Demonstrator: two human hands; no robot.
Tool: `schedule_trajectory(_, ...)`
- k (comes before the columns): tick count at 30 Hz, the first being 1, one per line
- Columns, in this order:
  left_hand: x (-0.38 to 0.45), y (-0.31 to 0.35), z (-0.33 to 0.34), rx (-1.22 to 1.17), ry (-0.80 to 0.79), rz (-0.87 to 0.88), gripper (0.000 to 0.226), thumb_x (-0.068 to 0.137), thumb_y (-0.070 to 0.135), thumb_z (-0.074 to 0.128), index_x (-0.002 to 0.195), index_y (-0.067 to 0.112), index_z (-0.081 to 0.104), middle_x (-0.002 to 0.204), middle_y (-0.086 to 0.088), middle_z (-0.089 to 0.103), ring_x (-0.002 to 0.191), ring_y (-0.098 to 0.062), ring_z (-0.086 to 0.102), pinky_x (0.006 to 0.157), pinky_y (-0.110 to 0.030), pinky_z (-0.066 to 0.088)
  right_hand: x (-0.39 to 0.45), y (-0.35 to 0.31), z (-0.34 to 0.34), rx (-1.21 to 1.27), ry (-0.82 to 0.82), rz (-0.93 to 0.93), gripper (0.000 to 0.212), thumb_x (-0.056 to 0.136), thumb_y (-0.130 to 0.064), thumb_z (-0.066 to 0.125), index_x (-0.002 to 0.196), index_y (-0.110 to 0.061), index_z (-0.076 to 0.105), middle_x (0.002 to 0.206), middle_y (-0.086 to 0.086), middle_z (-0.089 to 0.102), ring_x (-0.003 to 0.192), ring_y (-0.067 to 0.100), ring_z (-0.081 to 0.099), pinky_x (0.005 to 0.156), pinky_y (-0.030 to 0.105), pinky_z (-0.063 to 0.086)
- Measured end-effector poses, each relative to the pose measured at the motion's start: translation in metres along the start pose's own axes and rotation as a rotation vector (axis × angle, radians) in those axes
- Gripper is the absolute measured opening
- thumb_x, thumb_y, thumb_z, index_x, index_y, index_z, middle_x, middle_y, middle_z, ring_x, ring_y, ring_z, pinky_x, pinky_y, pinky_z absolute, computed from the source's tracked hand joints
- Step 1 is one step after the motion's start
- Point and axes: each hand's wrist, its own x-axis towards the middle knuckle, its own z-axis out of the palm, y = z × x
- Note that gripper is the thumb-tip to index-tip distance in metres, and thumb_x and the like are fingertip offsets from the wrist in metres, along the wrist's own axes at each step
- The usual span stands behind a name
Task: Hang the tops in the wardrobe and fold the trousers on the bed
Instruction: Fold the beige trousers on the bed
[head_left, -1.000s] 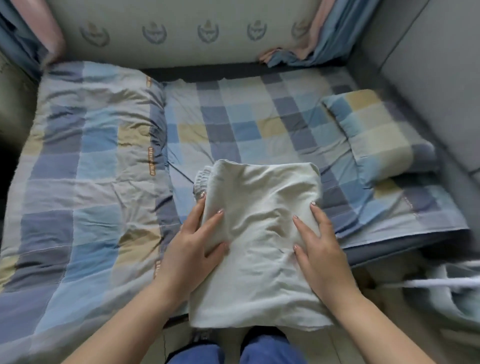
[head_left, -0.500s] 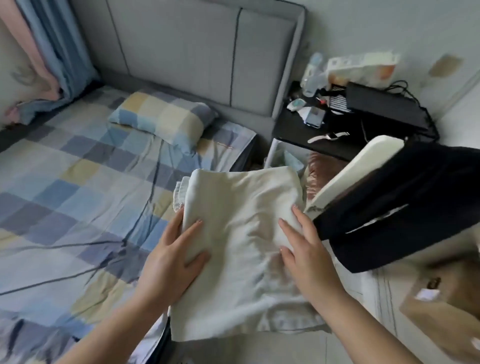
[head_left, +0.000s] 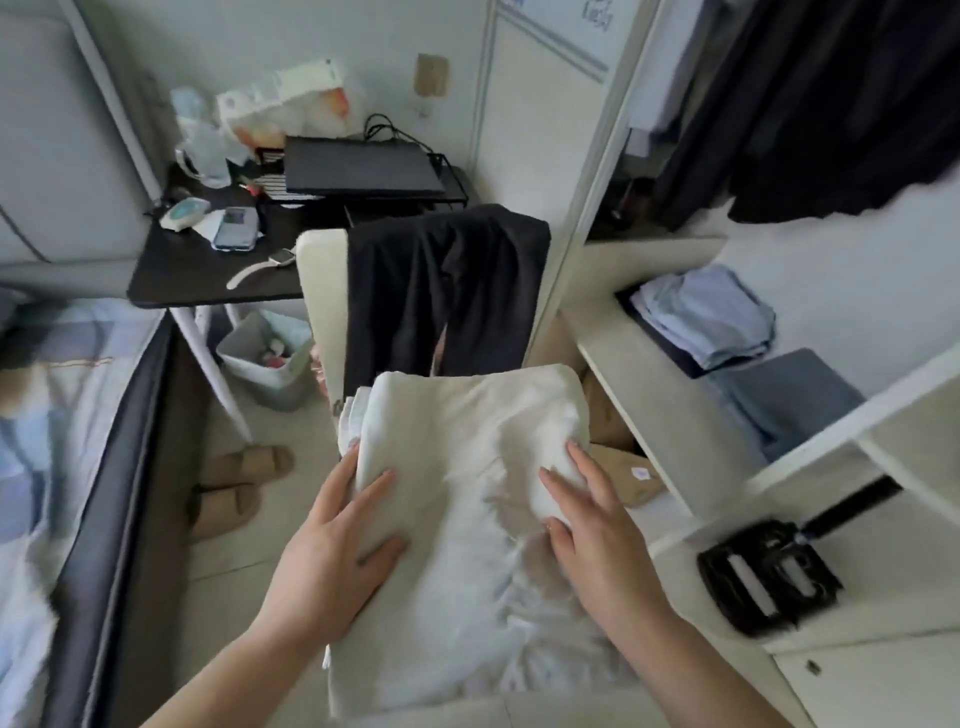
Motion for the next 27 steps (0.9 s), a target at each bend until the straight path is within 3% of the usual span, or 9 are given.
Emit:
schedule_trajectory(6,0.068,0.059,0.068,0.007,-0.125,0.099,0.066,0.078,0.033,0.076,0.136,0.041,0.046,0.146,0.041,-0.003,0.128,0.010,0.028,0.090,-0.022,0.038,0.014,0.084,-0.039,-0.039,0.062,0.138,0.044,0.090,-0.010,0.060,0.133,-0.019,0.055,0.156,-0.002,0.022,0.136,0.015,0.039,0.099,0.025,0.041)
schedule_trajectory(10,0.127,0.079,0.103,0.003,-0.205,0.185,0.067,0.079,0.034,0.075,0.137,0.043,0.044,0.148,0.039,-0.003,0.132,0.012,0.021,0.095,-0.018,0.035,0.041,0.125,-0.049,-0.048,0.065,0.220,0.045,0.096,-0.018,0.053,0.140,-0.023,0.046,0.158,-0.006,0.010,0.141,0.010,0.027,0.106,0.022,0.034)
schedule_trajectory(13,0.171,0.086,0.126,0.008,-0.274,0.212,0.068,0.079,0.033,0.075,0.138,0.044,0.042,0.151,0.035,-0.001,0.135,-0.004,0.034,0.096,-0.023,0.040,0.064,0.148,-0.050,-0.040,0.063,0.297,0.045,0.097,-0.019,0.049,0.141,-0.025,0.043,0.158,-0.007,0.005,0.143,0.007,0.019,0.111,0.018,0.026)
schedule_trajectory(15,0.209,0.089,0.144,0.001,-0.322,0.263,0.070,0.080,0.032,0.074,0.139,0.046,0.039,0.150,0.036,-0.003,0.134,-0.004,0.036,0.088,-0.019,0.041,0.086,0.164,-0.050,-0.033,0.079,0.367,0.045,0.098,-0.020,0.047,0.142,-0.029,0.041,0.158,-0.008,0.003,0.142,0.004,0.019,0.109,0.012,0.022)
schedule_trajectory(18,0.280,0.099,0.173,-0.045,-0.420,0.341,0.071,0.082,0.031,0.072,0.139,0.049,0.035,0.142,0.044,-0.010,0.135,0.002,0.030,0.089,-0.014,0.034,0.129,0.184,-0.049,-0.010,0.121,0.470,0.046,0.099,-0.022,0.043,0.144,-0.030,0.035,0.158,-0.007,0.002,0.143,0.007,0.018,0.106,0.010,0.018)
schedule_trajectory(20,0.326,0.106,0.190,-0.037,-0.497,0.399,0.069,0.083,0.032,0.070,0.140,0.047,0.035,0.143,0.043,-0.012,0.134,0.001,0.031,0.089,-0.014,0.033,0.154,0.194,-0.049,-0.050,0.147,0.548,0.046,0.100,-0.024,0.042,0.144,-0.031,0.034,0.158,-0.009,-0.002,0.138,-0.005,0.013,0.099,-0.002,0.009)
schedule_trajectory(22,0.363,0.114,0.203,-0.018,-0.557,0.492,0.068,0.084,0.034,0.069,0.143,0.041,0.035,0.150,0.034,-0.008,0.136,-0.001,0.030,0.088,-0.015,0.035,0.171,0.203,-0.047,-0.060,0.198,0.622,0.045,0.099,-0.022,0.046,0.142,-0.031,0.038,0.155,-0.014,-0.004,0.129,-0.014,0.010,0.092,-0.008,-0.002)
schedule_trajectory(27,0.446,0.133,0.250,-0.088,-0.690,0.674,0.067,0.082,0.025,0.074,0.142,0.024,0.044,0.157,0.013,0.005,0.141,-0.009,0.024,0.103,-0.021,0.031,0.209,0.221,-0.052,-0.092,0.294,0.797,0.045,0.095,-0.017,0.052,0.139,-0.028,0.045,0.153,-0.016,0.000,0.138,-0.001,0.020,0.097,-0.005,0.003)
